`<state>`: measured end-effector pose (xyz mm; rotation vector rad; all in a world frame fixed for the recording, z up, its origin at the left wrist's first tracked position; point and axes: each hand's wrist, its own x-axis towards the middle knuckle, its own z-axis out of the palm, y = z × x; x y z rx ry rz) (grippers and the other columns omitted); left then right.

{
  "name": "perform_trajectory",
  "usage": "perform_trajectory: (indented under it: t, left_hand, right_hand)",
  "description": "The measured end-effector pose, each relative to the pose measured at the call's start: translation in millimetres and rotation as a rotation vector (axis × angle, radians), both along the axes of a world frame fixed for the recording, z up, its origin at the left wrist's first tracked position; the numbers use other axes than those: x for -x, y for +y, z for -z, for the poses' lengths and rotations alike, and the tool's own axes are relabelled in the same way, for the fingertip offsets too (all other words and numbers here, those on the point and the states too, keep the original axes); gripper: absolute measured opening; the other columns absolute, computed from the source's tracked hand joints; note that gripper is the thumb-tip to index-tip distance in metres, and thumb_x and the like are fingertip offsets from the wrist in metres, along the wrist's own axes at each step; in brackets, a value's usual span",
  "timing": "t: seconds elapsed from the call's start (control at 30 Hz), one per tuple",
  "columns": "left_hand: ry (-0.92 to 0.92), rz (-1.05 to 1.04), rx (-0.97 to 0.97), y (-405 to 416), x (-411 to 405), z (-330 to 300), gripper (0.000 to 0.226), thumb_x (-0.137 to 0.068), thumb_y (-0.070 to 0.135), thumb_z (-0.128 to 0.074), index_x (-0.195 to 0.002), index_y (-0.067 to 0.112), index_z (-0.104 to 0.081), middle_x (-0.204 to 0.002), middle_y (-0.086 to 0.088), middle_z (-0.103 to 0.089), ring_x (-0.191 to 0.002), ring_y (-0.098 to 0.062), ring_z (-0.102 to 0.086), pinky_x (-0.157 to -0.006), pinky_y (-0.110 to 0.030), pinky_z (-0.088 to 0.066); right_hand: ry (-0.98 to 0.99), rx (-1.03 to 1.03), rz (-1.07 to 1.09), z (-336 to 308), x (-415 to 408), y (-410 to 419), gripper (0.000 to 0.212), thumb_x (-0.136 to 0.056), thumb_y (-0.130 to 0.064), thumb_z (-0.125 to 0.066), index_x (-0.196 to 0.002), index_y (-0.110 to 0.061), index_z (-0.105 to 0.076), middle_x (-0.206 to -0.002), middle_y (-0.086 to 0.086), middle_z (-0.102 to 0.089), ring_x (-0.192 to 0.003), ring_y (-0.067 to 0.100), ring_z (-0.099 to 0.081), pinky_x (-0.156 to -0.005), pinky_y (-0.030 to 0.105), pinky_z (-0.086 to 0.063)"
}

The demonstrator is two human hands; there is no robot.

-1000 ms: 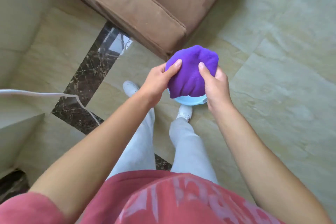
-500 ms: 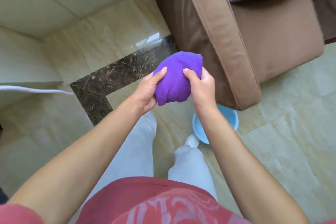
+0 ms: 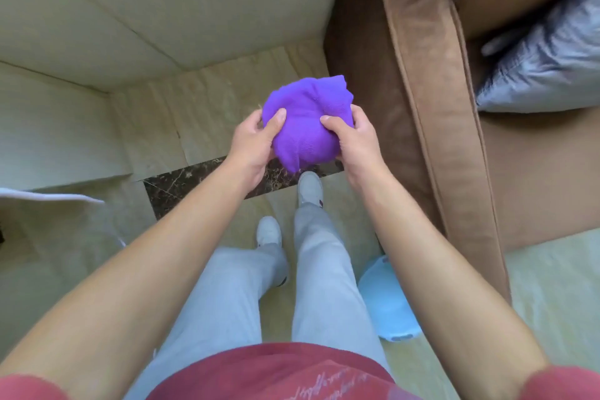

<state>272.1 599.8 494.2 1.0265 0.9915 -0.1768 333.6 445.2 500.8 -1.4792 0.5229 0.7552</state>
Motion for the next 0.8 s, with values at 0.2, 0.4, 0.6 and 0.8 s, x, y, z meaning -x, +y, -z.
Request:
perform_trajectory:
  t: [0.2, 0.4, 0.6, 0.8]
  left_hand:
    - [0.066, -0.051, -0.024, 60.0, -81.2, 128.0, 0.024, -0.096, 0.008, -0.066, -0.113, 0.017, -0.052, -0.1, -0.006, -0.067, -0.08, -0.018, -0.067, -0.081, -0.045, -0.058]
    - [0.063, 0.01, -0.209, 112.7, -146.3, 312.1, 0.025, -0.094, 0.017, -0.07, -0.116, 0.012, -0.059, -0.098, -0.007, -0.068, -0.078, -0.018, -0.065, -0.065, -0.029, -0.058]
    - [0.032, 0.199, -0.407, 139.3, -195.5, 494.5, 0.025, -0.099, 0.02, -0.061, -0.117, 0.003, -0.064, -0.105, -0.012, -0.067, -0.091, -0.022, -0.063, -0.083, -0.035, -0.055]
    - [0.083, 0.4, -0.701, 148.3, -225.9, 585.1, 0.035, -0.099, 0.04, -0.058, -0.109, 0.007, -0.065, -0.11, -0.013, -0.07, -0.104, -0.03, -0.064, -0.087, -0.033, -0.048]
  right_hand:
    - [-0.012, 0.077, -0.111, 137.7, -84.7, 54.5, 0.026, -0.08, -0.021, -0.076, -0.104, -0.017, -0.065, -0.115, 0.017, -0.073, -0.102, 0.03, -0.073, -0.083, 0.047, -0.058]
    - [-0.128, 0.174, -0.19, 314.0, -146.2, 107.8, 0.019, -0.088, -0.014, -0.073, -0.101, -0.018, -0.059, -0.106, 0.008, -0.072, -0.099, 0.026, -0.07, -0.09, 0.044, -0.056]
    - [-0.16, 0.239, -0.319, 483.6, -206.4, 127.6, 0.026, -0.09, -0.022, -0.072, -0.111, -0.02, -0.056, -0.1, -0.009, -0.068, -0.088, 0.008, -0.068, -0.057, 0.011, -0.052]
    - [-0.234, 0.362, -0.342, 575.4, -240.4, 132.2, 0.038, -0.092, -0.029, -0.071, -0.124, -0.021, -0.052, -0.11, -0.011, -0.064, -0.096, 0.006, -0.066, -0.066, 0.013, -0.052]
